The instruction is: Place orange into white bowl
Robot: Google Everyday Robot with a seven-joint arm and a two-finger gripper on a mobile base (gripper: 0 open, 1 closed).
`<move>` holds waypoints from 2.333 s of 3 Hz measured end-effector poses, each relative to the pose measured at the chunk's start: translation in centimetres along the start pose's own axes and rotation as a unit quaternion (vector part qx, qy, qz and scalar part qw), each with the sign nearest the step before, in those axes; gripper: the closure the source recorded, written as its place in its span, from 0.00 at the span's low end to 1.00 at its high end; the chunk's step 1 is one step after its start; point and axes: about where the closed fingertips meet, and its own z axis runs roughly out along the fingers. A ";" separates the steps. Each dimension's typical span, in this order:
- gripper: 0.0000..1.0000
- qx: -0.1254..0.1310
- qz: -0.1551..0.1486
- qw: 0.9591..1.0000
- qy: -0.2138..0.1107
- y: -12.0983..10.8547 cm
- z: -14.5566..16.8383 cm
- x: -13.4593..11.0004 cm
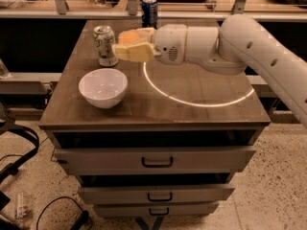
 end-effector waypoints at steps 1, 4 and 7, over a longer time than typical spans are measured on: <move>1.00 -0.025 -0.007 1.000 0.005 3.4 3.0 0.5; 1.00 -0.005 -0.033 0.990 0.134 5.9 10.0 10.9; 0.60 0.007 -0.011 0.993 0.114 2.7 8.8 10.3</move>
Offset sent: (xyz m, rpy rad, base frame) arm -0.0712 0.1099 -0.0889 -0.2876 -0.0473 0.0972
